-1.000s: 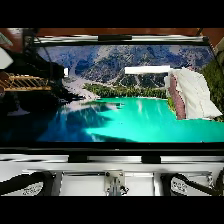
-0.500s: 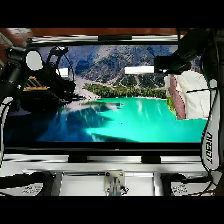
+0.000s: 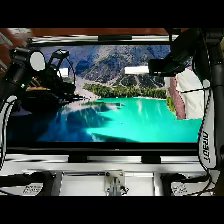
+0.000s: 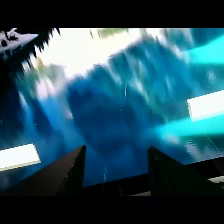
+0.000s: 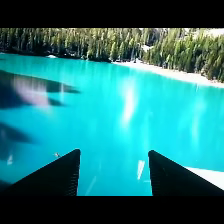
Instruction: Fold the shirts.
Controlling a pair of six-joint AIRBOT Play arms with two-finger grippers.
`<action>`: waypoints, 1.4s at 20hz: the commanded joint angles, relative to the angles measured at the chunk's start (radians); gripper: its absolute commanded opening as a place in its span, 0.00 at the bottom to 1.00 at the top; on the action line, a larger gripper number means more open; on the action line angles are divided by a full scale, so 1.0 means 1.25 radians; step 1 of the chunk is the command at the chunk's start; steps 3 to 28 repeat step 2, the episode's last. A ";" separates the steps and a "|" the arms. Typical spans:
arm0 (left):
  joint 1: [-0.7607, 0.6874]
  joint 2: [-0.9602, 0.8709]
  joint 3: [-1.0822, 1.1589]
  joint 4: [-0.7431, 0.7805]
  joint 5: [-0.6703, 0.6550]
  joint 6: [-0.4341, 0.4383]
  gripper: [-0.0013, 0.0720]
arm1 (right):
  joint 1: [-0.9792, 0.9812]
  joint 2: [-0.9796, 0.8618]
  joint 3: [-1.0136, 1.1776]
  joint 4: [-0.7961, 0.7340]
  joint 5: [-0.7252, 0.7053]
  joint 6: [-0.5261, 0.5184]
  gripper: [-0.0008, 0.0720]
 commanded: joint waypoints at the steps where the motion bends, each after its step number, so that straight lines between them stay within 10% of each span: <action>1: 0.001 -0.001 0.001 0.000 -0.020 0.000 0.66 | 0.002 0.000 0.001 0.001 0.000 0.000 0.76; 28: 0.001 -0.001 0.001 0.000 -0.020 0.000 0.66 | 0.002 0.000 0.001 0.001 0.000 0.000 0.76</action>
